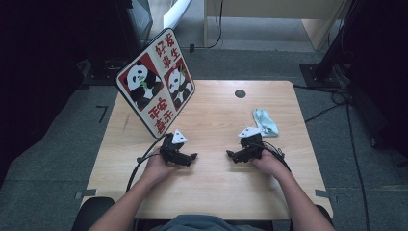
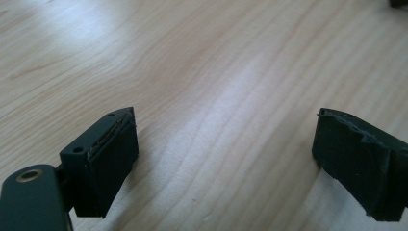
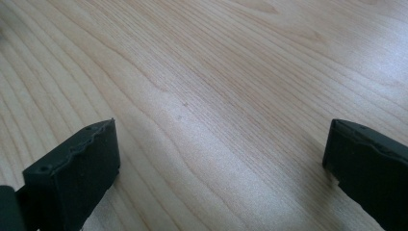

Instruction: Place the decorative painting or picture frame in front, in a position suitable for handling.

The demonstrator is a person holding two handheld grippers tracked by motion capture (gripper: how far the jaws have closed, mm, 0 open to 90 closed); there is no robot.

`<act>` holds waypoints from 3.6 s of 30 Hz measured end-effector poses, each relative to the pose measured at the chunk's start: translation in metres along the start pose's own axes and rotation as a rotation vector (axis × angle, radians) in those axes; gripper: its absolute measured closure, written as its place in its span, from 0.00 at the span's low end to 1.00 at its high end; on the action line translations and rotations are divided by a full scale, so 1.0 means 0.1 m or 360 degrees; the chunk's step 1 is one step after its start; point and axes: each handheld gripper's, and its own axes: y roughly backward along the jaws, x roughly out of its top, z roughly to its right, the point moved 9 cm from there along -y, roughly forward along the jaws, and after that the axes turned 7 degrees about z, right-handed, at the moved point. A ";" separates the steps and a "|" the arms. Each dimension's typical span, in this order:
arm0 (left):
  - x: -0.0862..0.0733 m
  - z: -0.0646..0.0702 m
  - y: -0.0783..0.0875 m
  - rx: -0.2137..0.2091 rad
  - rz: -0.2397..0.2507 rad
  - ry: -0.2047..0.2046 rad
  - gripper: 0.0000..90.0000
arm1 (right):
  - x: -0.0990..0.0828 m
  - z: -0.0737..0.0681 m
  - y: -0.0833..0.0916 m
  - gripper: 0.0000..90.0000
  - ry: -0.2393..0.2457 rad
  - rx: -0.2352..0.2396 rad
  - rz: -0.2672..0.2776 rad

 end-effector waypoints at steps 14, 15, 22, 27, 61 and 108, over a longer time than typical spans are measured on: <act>0.07 -0.10 0.15 -0.0176 -0.0026 0.0133 0.21 | 0.00 0.00 0.00 0.00 0.0007 0.0005 0.0001; 0.07 -0.10 0.15 -0.0176 -0.0026 0.0133 0.23 | 0.00 0.00 0.00 0.00 0.0007 0.0005 0.0001; 0.19 -0.13 0.32 -0.0235 -0.0023 0.0165 0.26 | 0.00 0.00 0.00 0.00 0.0008 0.0007 0.0001; 0.21 -0.18 0.43 -0.0252 -0.0019 0.0175 0.28 | 0.00 -0.01 0.00 0.00 0.0007 0.0008 0.0003; 0.02 -0.85 1.21 -0.0059 0.0155 0.0432 0.42 | 0.03 -0.03 -0.04 0.00 0.0047 0.0050 -0.0001; 0.79 -1.53 1.89 0.0014 0.0304 0.0540 0.58 | 0.03 -0.04 -0.04 0.00 0.0048 0.0049 0.0000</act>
